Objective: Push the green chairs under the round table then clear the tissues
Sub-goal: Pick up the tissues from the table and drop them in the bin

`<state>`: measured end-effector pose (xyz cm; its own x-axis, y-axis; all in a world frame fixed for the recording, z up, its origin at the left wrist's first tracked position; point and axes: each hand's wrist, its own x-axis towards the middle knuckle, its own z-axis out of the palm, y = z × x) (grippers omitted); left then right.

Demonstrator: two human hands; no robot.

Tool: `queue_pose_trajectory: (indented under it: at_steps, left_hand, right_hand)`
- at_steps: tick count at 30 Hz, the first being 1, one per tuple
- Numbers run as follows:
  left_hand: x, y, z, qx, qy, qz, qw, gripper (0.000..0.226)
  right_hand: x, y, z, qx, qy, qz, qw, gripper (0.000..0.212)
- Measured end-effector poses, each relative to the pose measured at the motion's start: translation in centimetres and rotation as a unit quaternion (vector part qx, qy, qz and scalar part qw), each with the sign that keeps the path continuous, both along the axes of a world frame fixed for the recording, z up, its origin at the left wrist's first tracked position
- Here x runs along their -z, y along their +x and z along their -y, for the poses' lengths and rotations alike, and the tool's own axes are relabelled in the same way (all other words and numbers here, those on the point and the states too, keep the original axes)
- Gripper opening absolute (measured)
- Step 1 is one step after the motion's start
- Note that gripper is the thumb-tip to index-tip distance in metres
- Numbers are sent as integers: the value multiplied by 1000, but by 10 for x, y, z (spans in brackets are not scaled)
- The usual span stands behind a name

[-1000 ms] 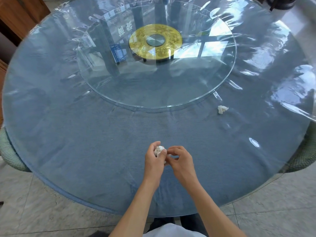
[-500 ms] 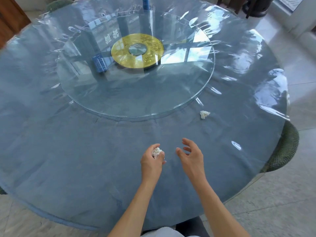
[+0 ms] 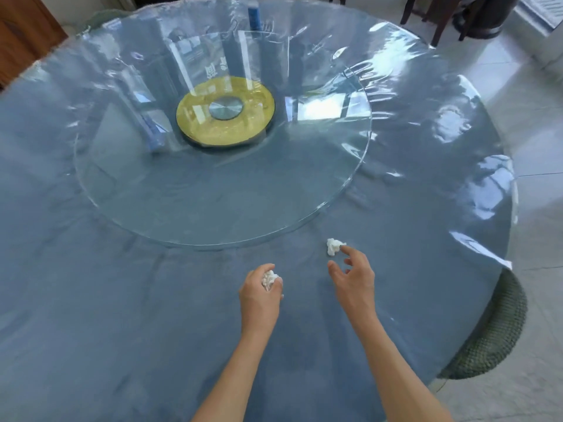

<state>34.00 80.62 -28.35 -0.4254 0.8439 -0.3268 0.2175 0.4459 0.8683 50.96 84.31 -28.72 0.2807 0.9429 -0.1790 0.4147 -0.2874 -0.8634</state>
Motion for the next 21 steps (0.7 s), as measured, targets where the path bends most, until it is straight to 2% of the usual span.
queue_pose_trajectory:
  at_steps: [5, 9, 14, 17, 21]
  left_hand:
    - [7, 13, -20, -30, -33, -14, 999, 29]
    - [12, 17, -31, -56, -50, -18, 997, 31]
    - [17, 17, -34, -80, -73, -35, 994, 28]
    - [19, 13, -30, -97, -83, -57, 990, 21]
    - [18, 4, -21, -108, -102, -89, 985, 24]
  right_hand:
    - [17, 14, -43, -29, -20, 7, 999, 45]
    - [33, 17, -65, -108, -48, 51, 992, 48]
    - [50, 18, -69, -191, -57, 149, 969, 33]
    - [51, 18, -69, -187, -64, 140, 970, 25]
    - [49, 11, -70, -178, -79, 140, 971, 23]
